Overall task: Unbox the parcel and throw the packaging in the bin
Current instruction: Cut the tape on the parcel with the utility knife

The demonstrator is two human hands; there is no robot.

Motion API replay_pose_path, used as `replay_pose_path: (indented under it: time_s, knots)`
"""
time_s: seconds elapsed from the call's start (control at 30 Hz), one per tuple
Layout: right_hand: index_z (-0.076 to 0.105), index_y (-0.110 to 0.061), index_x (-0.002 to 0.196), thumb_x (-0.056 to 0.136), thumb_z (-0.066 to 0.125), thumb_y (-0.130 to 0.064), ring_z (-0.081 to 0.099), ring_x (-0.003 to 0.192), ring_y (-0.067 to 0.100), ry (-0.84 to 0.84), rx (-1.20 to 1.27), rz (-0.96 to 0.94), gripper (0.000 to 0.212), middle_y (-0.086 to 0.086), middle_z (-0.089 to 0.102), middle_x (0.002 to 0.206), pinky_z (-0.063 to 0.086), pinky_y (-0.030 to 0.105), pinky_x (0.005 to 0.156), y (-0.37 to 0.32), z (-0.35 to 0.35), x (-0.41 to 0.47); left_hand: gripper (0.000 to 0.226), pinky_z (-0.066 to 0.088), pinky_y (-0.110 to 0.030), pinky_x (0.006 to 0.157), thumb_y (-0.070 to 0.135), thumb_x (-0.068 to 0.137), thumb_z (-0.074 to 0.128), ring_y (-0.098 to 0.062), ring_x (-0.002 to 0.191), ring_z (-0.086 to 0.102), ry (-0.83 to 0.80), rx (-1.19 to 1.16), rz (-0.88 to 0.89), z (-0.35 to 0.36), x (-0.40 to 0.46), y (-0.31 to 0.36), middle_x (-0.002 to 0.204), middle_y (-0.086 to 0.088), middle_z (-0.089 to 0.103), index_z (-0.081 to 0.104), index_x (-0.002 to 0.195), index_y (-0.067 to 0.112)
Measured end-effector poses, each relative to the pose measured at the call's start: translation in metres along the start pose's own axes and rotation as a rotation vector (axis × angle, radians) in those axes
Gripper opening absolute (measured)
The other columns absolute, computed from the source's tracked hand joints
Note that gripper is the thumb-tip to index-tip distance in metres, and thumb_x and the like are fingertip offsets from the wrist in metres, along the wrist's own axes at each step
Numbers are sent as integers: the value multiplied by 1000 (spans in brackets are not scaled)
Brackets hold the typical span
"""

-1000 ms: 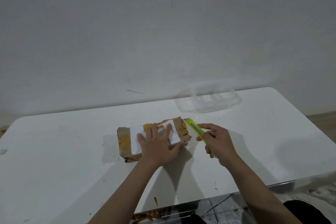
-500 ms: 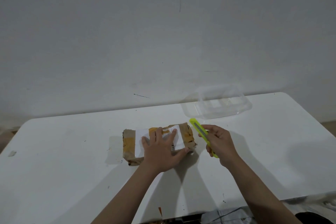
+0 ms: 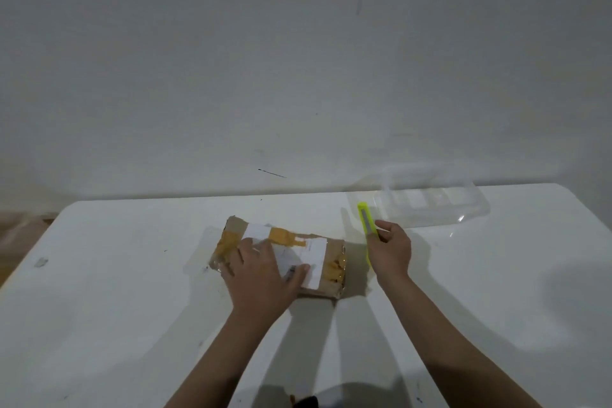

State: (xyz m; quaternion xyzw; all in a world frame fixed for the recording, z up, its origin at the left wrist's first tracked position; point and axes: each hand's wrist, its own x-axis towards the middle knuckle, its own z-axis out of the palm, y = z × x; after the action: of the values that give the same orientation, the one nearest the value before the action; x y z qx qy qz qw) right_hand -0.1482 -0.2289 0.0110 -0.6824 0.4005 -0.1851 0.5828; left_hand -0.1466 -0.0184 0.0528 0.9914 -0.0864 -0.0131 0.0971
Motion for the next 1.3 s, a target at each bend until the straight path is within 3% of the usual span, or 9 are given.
replay_pose_path:
  time_s: [0.07,0.17,0.37,0.5,0.63,0.83,1.0,1.2,1.3]
  knots:
    - [64,-13,104,85,60,-8,64,86,25,27,-1,-12,21,4,66,96,53,32,72,1,7,3,78,41,-57,93,75,68,43,-38,107,52,-27,45,-5,-6,6,-3,121,-17,53,61,113,14]
    - [68,-8,98,86,60,-9,64,83,26,61,-23,-61,15,8,67,91,53,36,79,0,15,7,79,4,-59,112,64,82,50,-27,143,12,-230,22,101,-14,26,-17,156,-5,11,23,146,26]
    - [68,-4,102,85,61,-7,57,79,23,-17,-224,-175,19,18,62,103,38,22,75,3,24,20,80,-10,-62,109,40,91,56,-25,142,-26,-515,86,268,-26,61,-41,154,-1,-29,-1,148,41]
    - [62,2,113,85,56,2,58,108,32,-112,-308,-246,29,17,55,122,38,25,91,5,19,17,78,-7,-62,110,28,93,56,-24,141,-29,-574,105,370,-30,76,-42,153,1,-33,1,148,41]
    - [58,2,122,87,53,2,39,135,28,-153,-393,-386,35,18,49,139,31,28,106,9,17,12,78,-6,-61,111,22,93,54,-23,140,-31,-627,118,452,-37,88,-37,153,2,-31,1,148,38]
    - [63,-4,118,85,58,1,51,124,22,-194,-285,-574,33,9,60,127,35,24,102,0,16,3,66,-5,-55,114,52,88,53,-21,147,-7,-353,-94,244,-32,74,-16,160,-3,-3,28,145,31]
    - [65,-8,114,85,58,1,58,112,16,-283,-233,-612,31,5,65,116,38,18,96,-10,24,-5,112,-6,-48,115,77,71,51,-27,144,-18,-267,-65,167,-3,49,-1,158,-12,-16,2,151,18]
    - [68,-8,106,83,60,0,61,101,18,-284,-210,-740,25,6,66,105,44,18,91,-16,32,-5,88,-13,-53,112,53,83,57,-22,141,-29,-350,4,354,-2,63,-23,155,-2,-28,-1,148,40]
    - [66,-11,109,80,62,-1,53,112,17,-226,-226,-812,31,7,60,116,41,19,98,-16,30,-4,85,-12,-56,111,40,86,58,-25,137,-36,-438,53,388,-11,67,-33,149,-2,-38,-2,144,51]
